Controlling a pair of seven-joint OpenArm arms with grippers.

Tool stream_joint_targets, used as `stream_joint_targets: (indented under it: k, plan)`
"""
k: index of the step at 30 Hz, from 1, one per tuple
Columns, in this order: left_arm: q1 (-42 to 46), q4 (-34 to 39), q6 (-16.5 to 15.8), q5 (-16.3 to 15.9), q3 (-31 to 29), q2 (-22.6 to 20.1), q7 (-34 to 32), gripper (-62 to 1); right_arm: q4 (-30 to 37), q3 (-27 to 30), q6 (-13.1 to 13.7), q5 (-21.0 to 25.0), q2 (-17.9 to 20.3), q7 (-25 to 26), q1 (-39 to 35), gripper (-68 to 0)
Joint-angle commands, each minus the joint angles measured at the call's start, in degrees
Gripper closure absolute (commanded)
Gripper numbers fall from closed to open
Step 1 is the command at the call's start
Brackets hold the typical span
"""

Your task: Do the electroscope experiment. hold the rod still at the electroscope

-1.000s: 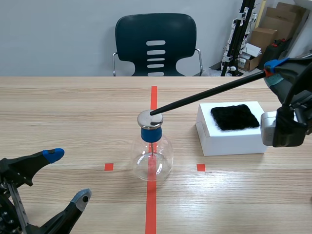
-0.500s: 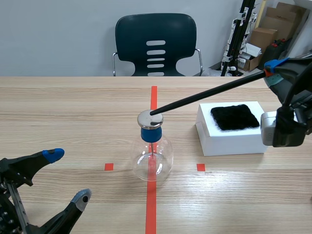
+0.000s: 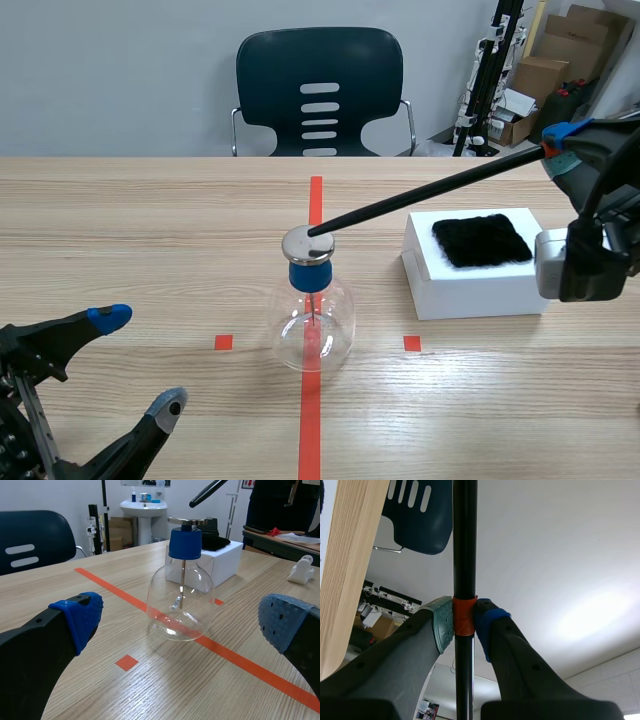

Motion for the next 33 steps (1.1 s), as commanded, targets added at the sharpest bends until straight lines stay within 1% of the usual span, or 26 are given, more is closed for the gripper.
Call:
stream_joint_targets:
  k: [1, 29, 33]
  plan:
    - [-0.2, 1.1, -0.3, -0.6, -0.3, -0.5, -1.0, -62.3, 0.3, 0.5, -0.7, -0.2, 0.8, -0.4, 1.0, -0.4]
    - [-0.2, 1.1, -0.3, -0.6, -0.3, -0.5, -1.0, -62.3, 0.3, 0.5, -0.7, 0.1, 0.8, -0.4, 1.0, -0.4]
    - [-0.2, 1.1, -0.3, -0.6, -0.3, -0.5, -1.0, -62.3, 0.3, 0.5, -0.7, 1.4, 0.8, 0.0, 1.0, -0.4]
